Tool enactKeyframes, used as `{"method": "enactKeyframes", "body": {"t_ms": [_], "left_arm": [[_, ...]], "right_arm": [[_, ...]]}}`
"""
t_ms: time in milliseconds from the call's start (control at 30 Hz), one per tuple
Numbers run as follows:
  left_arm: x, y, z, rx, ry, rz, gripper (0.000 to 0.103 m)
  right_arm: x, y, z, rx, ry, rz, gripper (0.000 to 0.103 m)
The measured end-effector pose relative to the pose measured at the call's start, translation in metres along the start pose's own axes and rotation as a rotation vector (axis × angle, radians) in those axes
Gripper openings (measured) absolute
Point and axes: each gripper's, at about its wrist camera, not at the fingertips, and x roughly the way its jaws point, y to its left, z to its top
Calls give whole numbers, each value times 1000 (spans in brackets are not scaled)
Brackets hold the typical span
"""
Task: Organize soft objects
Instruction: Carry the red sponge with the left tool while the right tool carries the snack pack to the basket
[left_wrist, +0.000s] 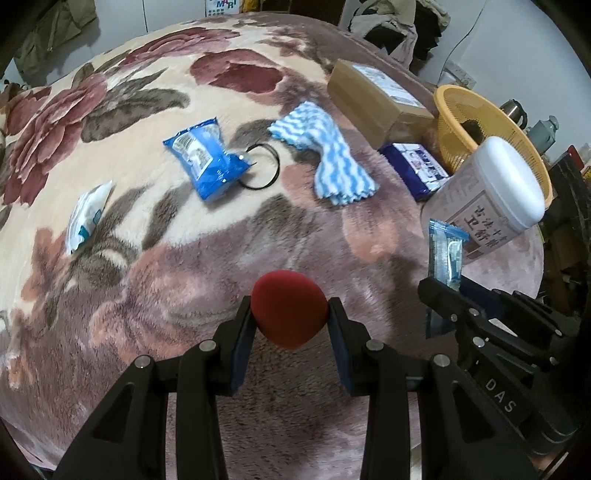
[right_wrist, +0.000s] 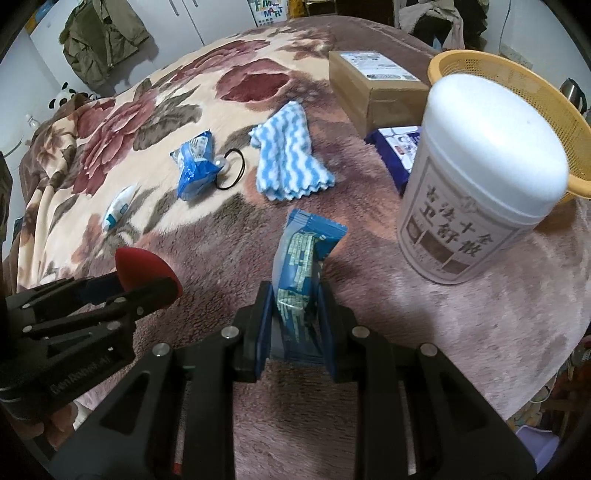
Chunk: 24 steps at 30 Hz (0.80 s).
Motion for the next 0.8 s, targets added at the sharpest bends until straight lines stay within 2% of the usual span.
{"method": "enactKeyframes", "body": {"t_ms": [800], "left_arm": [[-34, -37, 37, 43, -67, -40, 39]], "right_arm": [[-42, -14, 31, 0, -80, -18, 24]]}}
